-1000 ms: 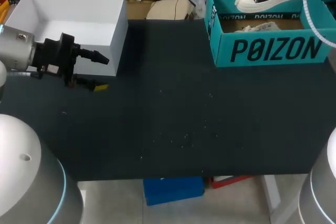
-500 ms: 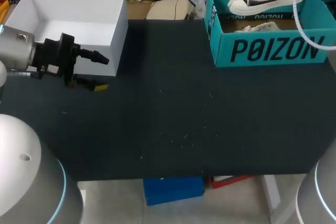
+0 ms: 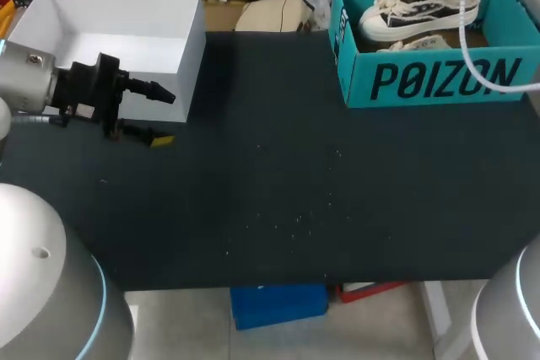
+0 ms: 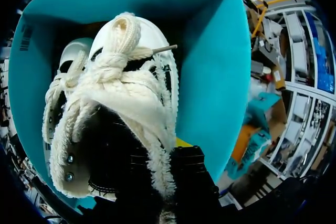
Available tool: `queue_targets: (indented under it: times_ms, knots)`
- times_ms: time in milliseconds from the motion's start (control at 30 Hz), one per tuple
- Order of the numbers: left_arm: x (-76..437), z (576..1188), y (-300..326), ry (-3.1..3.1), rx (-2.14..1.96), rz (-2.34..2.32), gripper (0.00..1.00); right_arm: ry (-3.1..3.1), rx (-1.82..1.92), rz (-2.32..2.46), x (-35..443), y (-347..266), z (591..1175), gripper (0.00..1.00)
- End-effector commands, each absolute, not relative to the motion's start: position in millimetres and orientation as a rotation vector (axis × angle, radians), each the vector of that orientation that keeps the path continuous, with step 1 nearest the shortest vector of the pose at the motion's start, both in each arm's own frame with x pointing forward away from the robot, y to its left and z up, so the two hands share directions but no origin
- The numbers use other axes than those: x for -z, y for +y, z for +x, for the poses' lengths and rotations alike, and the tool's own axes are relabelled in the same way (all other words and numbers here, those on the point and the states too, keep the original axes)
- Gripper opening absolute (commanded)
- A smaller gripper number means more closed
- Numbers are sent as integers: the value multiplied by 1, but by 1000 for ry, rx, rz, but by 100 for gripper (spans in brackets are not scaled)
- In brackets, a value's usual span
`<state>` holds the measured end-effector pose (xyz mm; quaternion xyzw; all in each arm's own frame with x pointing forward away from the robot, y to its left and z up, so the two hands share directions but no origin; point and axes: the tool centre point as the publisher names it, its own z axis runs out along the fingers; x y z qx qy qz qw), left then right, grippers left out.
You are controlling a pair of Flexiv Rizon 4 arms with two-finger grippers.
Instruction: Take the shoe out of the shoebox, open the shoe tongue, remove and reinsert the insole, then place the shoe into the shoebox
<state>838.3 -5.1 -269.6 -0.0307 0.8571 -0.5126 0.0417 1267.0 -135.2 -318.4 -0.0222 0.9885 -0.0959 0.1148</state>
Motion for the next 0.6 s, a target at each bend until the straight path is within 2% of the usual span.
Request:
queue_targets:
  times_ms: [33, 367, 400, 433, 467, 500, 600]
  knots:
    - [271, 838, -6, 2622, 1565, -95, 100, 2896, 274, -59, 332, -134, 1274, 0]
    - [271, 838, -6, 2622, 1565, -95, 100, 2909, 231, -53, 355, -134, 1274, 0]
    - [271, 838, -6, 2622, 1565, -95, 100, 2918, 222, -51, 357, -134, 1273, 3]
    - [271, 838, -6, 2622, 1565, -95, 100, 2927, 220, -48, 359, -135, 1273, 33]
    - [271, 838, -6, 2622, 1565, -95, 100, 2929, 222, -49, 360, -135, 1273, 71]
    - [271, 838, -6, 2622, 1565, -95, 100, 2937, 228, -49, 361, -136, 1272, 100]
    - [271, 838, -6, 2622, 1565, -95, 100, 2944, 251, -34, 356, -141, 1268, 100]
